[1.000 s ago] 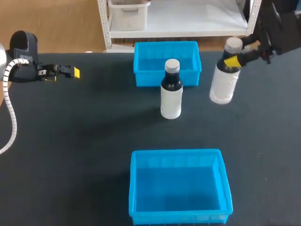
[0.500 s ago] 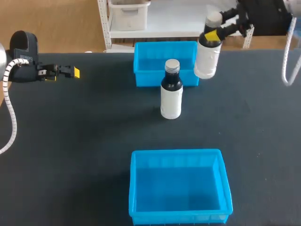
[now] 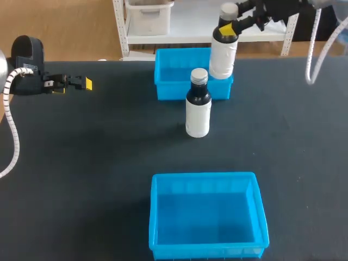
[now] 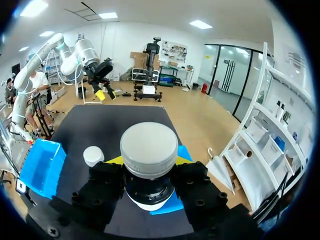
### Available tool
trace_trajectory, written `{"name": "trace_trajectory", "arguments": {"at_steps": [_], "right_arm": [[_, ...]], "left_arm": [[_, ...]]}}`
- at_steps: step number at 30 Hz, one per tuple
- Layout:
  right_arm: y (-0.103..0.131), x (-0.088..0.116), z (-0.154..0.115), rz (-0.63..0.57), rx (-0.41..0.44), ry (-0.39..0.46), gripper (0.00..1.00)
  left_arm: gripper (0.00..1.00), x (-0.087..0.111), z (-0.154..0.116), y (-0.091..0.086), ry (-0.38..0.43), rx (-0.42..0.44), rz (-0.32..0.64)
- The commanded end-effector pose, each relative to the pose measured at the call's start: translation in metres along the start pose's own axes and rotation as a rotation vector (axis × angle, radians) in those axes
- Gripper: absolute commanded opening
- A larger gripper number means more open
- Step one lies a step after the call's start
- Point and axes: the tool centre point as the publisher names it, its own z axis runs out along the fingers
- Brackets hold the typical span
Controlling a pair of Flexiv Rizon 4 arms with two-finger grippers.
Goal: Pick up the bottle, and place it in the far bin if it is heavy, or in the near bin if it is light.
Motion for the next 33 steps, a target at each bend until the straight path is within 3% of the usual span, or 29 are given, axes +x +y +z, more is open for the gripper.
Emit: {"name": "trace_trajectory", "arguments": {"at_steps": [1,24,33], "right_arm": [[-0.016,-0.004,0.013,-0.001,-0.032,-0.004,0.0],[-0.032,-0.028,0.09,-0.067,-0.097,0.0,0.0],[-0.037,-0.034,0.109,-0.067,-0.119,-0.007,0.0]], "left_arm": [[1.0,0.0,0.0,0.0,0.0,0.0,0.0],[1.0,0.0,0.0,0.0,0.0,0.0,0.0],[1.0,0.0,0.0,0.0,0.0,0.0,0.0]]}}
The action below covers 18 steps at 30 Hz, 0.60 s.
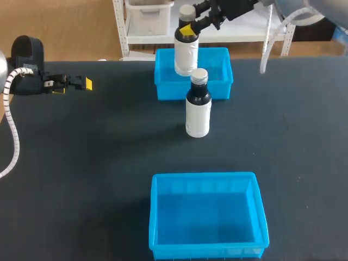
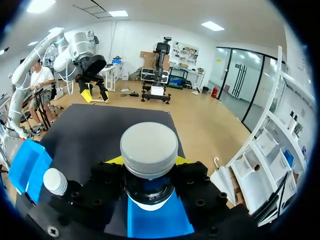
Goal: Pick up the bottle, and place it in the far bin if it is heavy, or in the near bin if it is light.
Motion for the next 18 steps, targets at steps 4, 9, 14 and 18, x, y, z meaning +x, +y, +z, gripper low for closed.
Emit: {"name": "trace_trajectory", "arguments": {"at_steps": [4,9,14,18], "right_arm": [[-0.015,-0.006,0.017,-0.004,-0.051,0.002,0.0],[-0.018,-0.004,0.026,0.001,-0.063,0.011,0.0],[-0.019,0.0,0.033,0.005,-0.073,0.023,0.0],[-0.019,0.002,0.038,0.008,-0.077,0.027,0.0]], "left_arm": [[1.0,0.0,0.0,0.0,0.0,0.0,0.0],[1.0,0.0,0.0,0.0,0.0,0.0,0.0],[1.0,0.0,0.0,0.0,0.0,0.0,0.0],[1.0,0.0,0.0,0.0,0.0,0.0,0.0]]}}
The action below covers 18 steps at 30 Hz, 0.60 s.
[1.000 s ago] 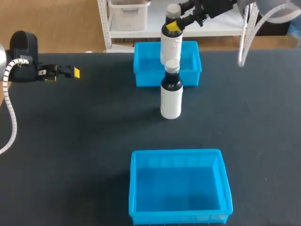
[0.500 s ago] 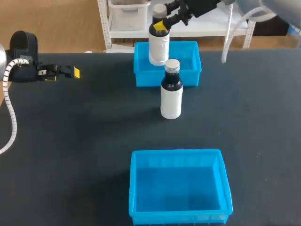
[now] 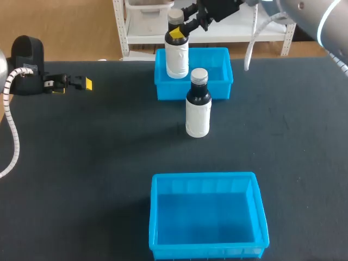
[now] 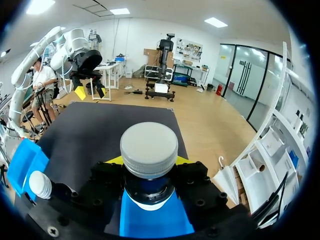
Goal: Pick up the bottle, and place it in the far bin if it is heavy, or in the near bin if it is light.
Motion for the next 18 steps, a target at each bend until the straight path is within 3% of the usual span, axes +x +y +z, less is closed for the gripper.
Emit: {"name": "trace_trajectory", "arguments": {"at_steps": [1,18], "right_arm": [[-0.009,-0.002,0.006,0.005,-0.035,0.003,0.0],[-0.01,0.01,0.027,0.028,-0.059,0.017,0.0]], "left_arm": [[1.0,0.0,0.0,0.0,0.0,0.0,0.0],[1.0,0.0,0.0,0.0,0.0,0.0,0.0]]}}
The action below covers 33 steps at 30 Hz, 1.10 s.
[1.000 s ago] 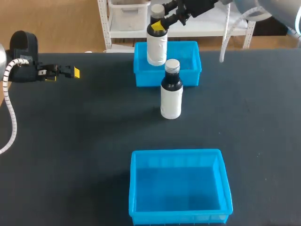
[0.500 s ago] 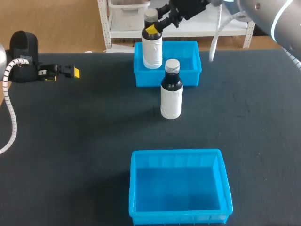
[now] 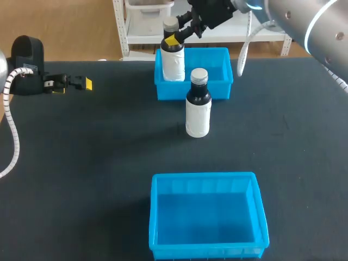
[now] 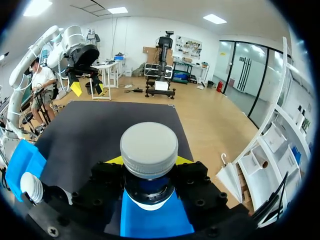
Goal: Pick up the bottle, and place it in the far bin if it is heavy, or in the near bin if it is light.
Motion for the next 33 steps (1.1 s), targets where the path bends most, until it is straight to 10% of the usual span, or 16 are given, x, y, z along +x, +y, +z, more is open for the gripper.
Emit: {"name": "trace_trajectory", "arguments": {"at_steps": [1,33], "right_arm": [[-0.013,0.0,0.007,0.007,-0.058,0.004,0.0],[-0.016,0.016,0.018,0.043,-0.072,0.02,0.0]], "left_arm": [[1.0,0.0,0.0,0.0,0.0,0.0,0.0],[1.0,0.0,0.0,0.0,0.0,0.0,0.0]]}}
